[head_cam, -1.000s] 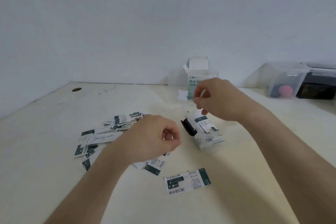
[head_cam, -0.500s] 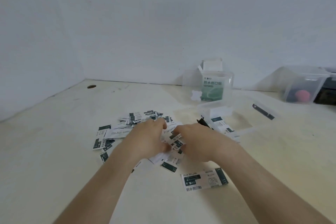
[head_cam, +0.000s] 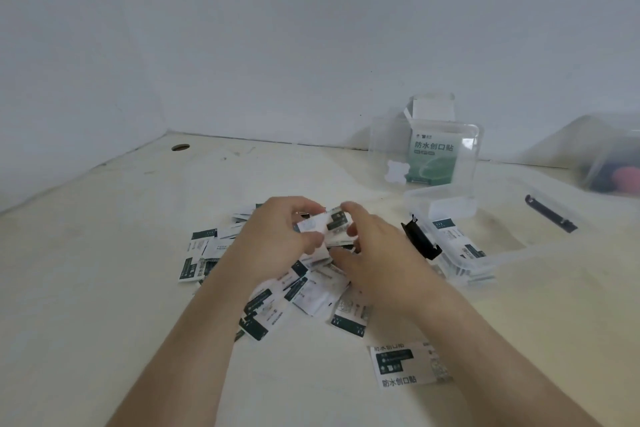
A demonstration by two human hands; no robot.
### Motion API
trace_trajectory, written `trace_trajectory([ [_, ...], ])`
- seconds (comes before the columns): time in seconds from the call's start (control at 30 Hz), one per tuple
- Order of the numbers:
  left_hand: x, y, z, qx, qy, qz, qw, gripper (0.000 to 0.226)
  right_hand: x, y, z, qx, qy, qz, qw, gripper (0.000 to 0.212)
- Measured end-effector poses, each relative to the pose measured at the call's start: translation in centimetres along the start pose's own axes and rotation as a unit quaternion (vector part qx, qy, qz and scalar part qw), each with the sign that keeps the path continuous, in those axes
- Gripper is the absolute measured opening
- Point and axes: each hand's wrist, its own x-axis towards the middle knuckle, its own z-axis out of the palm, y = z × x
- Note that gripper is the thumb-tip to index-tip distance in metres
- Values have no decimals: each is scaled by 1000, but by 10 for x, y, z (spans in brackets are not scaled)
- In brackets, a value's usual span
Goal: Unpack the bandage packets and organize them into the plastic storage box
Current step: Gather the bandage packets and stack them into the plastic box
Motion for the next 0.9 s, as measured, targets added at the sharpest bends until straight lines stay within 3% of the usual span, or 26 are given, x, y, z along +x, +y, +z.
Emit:
trace_trajectory([
  [0.07, -4, 5, -4, -35, -3, 7, 999, 30, 1, -3, 2, 146, 33, 33, 988, 63],
  [0.13, -7, 8, -5, -51, -19, 6, 998, 30, 2, -3, 2, 219, 82, 61, 970, 49],
  [0.2, -5, 4, -6, -8, -23, -1, 1000, 33, 2, -3, 4, 184, 128, 49, 973, 32],
  [0.27, -5, -2, -12, 112, -29, -9, 993, 38, 1, -5, 6, 144, 150, 30, 978, 22],
  [0.33, -8, -7, -24, 203, -66, -29, 977, 44, 0, -7, 8, 120, 162, 11, 979, 19],
  [0.53, -18, -12, -42, 295, -191, -92, 932, 76, -2, -8, 6, 153, 171, 15, 973, 22],
  [0.7, -17, -6, -32, 295, -164, -78, 938, 68, -4, -11, 5, 237, 180, 14, 955, 23],
  [0.9, -12, -13, -25, 234, -140, -57, 960, 56, -7, -11, 6, 222, 190, 27, 956, 32],
])
